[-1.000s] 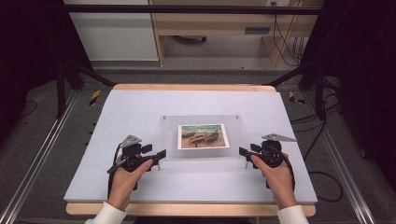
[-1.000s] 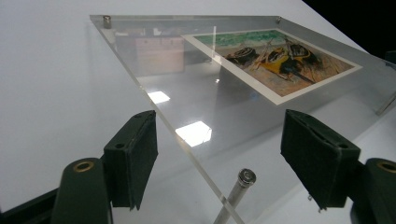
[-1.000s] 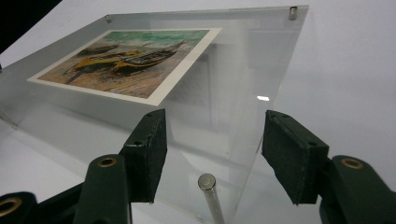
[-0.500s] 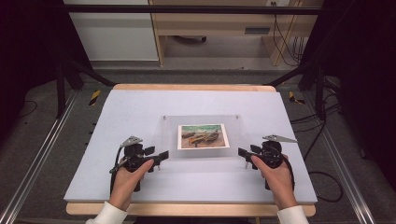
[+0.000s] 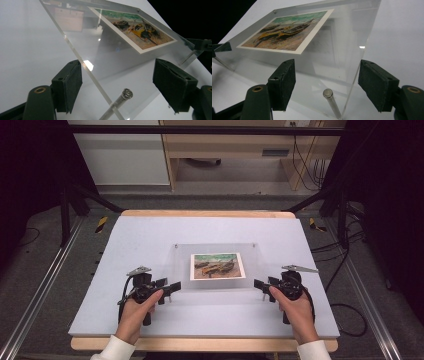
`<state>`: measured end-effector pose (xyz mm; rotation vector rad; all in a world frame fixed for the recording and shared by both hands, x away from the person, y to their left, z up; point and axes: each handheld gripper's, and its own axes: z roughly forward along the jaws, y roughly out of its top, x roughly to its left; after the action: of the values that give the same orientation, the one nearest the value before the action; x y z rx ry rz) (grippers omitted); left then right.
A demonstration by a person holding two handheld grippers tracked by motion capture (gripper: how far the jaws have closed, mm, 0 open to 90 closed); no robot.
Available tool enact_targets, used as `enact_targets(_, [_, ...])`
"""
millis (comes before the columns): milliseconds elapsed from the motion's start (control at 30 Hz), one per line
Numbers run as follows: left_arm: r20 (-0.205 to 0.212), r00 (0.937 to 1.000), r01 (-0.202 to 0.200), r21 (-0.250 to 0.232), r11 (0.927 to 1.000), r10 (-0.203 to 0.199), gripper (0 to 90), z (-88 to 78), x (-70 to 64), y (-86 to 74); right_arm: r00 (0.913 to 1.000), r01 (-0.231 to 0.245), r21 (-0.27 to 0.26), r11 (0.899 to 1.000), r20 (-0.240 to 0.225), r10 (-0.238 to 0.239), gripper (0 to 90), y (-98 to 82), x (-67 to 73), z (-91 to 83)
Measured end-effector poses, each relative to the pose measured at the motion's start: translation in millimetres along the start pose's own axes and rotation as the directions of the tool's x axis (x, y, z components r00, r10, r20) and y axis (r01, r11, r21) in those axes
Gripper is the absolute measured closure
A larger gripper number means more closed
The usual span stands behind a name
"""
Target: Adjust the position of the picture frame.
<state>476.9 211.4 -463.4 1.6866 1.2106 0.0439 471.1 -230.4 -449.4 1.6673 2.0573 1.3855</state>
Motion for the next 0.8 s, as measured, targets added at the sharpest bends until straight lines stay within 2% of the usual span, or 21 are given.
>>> enact_targets(800, [0.000, 1.0000, -0.003, 0.010, 0.9999, 0.003, 22.8, 0.9, -0.4, 1.4, 0.9979, -0.055, 0.021, 0.998, -0.033, 0.055, 27.6, -1.2, -2.8, 1.4])
